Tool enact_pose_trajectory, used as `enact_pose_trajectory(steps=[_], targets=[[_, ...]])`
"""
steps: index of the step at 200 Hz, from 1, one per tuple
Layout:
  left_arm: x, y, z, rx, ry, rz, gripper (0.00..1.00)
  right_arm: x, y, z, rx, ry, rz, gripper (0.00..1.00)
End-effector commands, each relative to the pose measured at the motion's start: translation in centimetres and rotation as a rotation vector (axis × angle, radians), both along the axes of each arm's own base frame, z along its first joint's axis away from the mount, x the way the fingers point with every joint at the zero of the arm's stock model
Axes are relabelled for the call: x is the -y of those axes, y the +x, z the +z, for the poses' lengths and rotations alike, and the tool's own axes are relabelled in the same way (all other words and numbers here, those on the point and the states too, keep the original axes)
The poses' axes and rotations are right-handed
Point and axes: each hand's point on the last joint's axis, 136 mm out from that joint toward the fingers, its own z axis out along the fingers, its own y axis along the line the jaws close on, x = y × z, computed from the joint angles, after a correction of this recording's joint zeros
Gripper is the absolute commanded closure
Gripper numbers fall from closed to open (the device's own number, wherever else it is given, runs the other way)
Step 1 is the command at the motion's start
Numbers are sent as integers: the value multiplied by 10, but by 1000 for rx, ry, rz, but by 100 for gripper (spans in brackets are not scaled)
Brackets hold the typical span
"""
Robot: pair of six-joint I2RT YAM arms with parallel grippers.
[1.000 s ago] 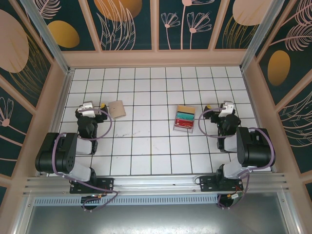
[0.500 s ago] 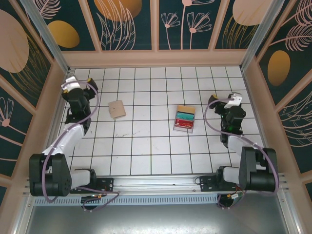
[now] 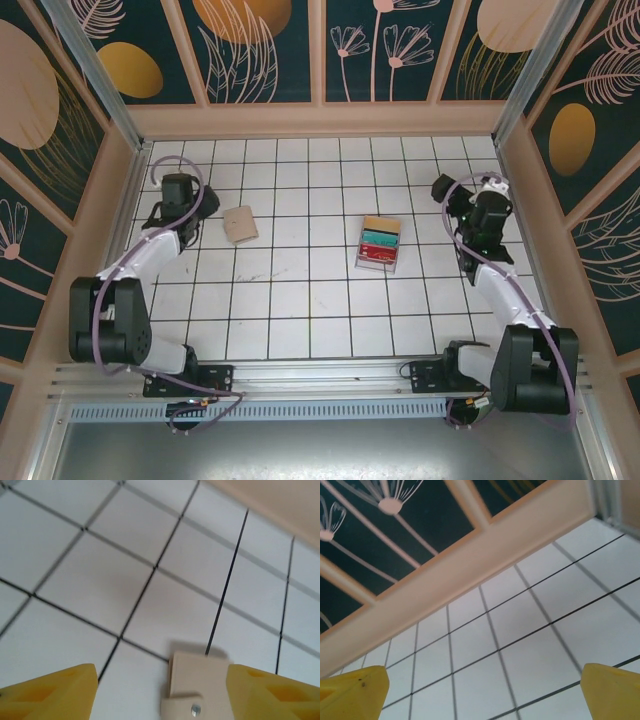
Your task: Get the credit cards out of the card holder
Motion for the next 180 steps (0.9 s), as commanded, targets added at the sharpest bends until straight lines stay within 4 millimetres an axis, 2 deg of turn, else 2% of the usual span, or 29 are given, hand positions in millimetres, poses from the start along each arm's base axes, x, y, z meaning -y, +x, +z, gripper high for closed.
enact_pose_trajectory(steps=[1, 34, 52, 55, 72, 109, 180], targets=[[26, -2, -9, -114, 45, -66, 35, -32, 3, 4, -34, -11, 83, 1], [37, 0, -31, -221, 109, -100, 46, -66, 5, 5, -56, -60, 158, 1], [44, 0, -37, -264, 137, -122, 51, -77, 5, 4, -64, -72, 181, 1], [45, -1, -46, -293, 147, -128, 51, -78, 5, 3, -66, -74, 183, 1], [50, -4, -59, -345, 191, -140, 51, -85, 4, 1, -70, -83, 197, 1], [56, -2, -78, -401, 215, -165, 51, -89, 2, -3, -83, -91, 210, 1], [46, 11, -99, -475, 316, -161, 49, -90, -2, -10, -97, -88, 219, 1]])
